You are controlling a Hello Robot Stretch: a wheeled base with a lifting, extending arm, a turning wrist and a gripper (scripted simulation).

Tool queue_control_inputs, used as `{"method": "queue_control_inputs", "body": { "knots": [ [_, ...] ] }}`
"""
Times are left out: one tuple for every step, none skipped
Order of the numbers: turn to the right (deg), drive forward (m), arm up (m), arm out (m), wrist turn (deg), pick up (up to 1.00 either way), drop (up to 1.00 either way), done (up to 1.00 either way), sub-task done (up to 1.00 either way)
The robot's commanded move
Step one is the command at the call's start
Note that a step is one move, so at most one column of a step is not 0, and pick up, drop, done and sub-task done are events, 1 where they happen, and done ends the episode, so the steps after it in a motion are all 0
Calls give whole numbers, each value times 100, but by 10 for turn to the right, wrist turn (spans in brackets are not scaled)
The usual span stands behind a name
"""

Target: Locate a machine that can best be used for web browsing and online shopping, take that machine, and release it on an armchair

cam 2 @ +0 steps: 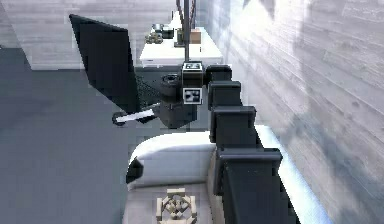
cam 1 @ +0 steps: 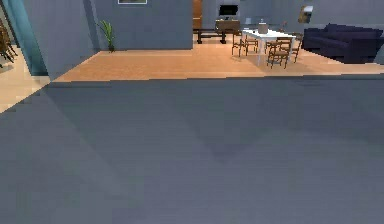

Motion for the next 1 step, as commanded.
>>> {"method": "queue_control_inputs", "body": {
  "knots": [
    [0, 0, 0, 0, 330, 0, 0, 0, 0]
  ]
}}
